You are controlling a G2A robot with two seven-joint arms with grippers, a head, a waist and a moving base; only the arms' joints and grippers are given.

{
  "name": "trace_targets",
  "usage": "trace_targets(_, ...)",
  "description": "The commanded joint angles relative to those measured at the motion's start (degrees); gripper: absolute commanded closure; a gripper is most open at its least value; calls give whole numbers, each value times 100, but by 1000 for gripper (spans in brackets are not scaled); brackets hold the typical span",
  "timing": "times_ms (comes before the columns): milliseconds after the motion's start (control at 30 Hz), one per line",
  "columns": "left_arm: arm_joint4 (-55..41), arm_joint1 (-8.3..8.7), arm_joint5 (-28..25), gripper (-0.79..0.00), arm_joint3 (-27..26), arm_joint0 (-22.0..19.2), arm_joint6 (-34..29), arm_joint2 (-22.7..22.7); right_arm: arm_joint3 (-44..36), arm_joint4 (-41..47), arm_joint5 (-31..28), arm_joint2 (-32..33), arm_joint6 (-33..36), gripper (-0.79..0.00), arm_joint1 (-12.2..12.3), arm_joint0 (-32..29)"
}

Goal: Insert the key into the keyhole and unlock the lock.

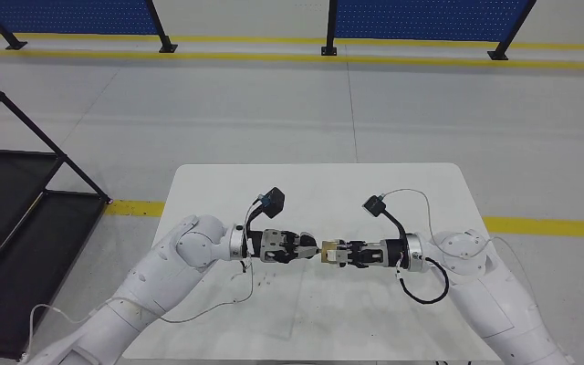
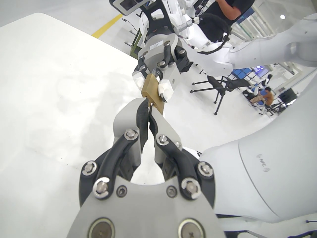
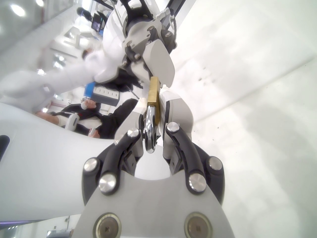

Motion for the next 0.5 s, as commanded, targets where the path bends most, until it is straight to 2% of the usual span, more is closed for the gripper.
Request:
trace_targets(0, 260, -1, -30, 0, -63, 54, 138, -35, 0, 0, 0, 0, 0, 0, 0, 0)
trace_targets(467, 1924, -19, -108, 0, -458, 390, 1212, -354, 0, 0, 0, 0, 0, 0, 0, 0)
